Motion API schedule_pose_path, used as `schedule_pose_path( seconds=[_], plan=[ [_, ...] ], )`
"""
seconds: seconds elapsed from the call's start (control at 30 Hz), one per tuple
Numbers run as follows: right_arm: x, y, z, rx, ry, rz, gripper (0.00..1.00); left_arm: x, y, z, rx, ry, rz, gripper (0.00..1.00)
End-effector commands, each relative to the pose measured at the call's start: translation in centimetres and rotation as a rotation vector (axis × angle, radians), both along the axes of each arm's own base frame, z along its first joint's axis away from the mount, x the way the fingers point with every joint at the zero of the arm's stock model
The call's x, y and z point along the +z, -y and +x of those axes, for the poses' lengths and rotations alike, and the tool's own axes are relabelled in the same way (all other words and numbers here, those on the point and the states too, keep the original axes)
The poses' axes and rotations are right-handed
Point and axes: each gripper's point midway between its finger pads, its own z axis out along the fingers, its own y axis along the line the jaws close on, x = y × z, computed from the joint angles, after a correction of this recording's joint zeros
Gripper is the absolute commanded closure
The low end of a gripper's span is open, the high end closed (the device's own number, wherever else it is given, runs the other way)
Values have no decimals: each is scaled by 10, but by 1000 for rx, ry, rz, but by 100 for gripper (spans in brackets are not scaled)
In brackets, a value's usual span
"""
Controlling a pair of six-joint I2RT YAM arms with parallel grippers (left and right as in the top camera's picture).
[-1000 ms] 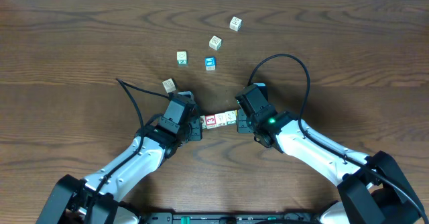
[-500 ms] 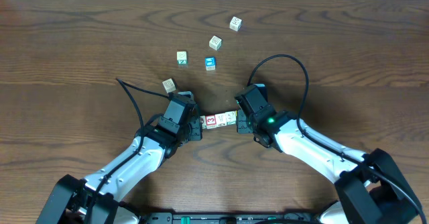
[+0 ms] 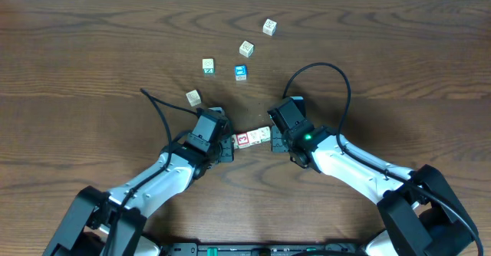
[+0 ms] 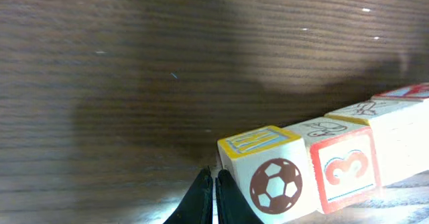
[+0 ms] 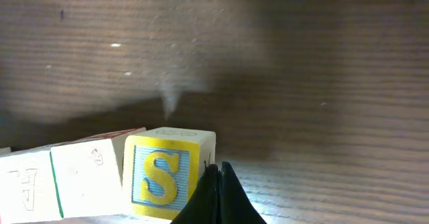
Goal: Lift 5 blocks
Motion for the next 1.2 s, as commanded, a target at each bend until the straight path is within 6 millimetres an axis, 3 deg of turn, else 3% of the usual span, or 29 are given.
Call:
schedule_pose_path(
  seconds=[0.0,0.63,1.17],
  plan=[
    [30,-97,-44,269,-136,345,99,40,85,-24,-270,-23,-291,93],
    [25,-92,-48,378,-113,279,99,34,72,-16,-268,17,-209,93],
    [18,-77,-44,340,-101,200,99,19,44,-14,-200,-25,-113,93]
  ],
)
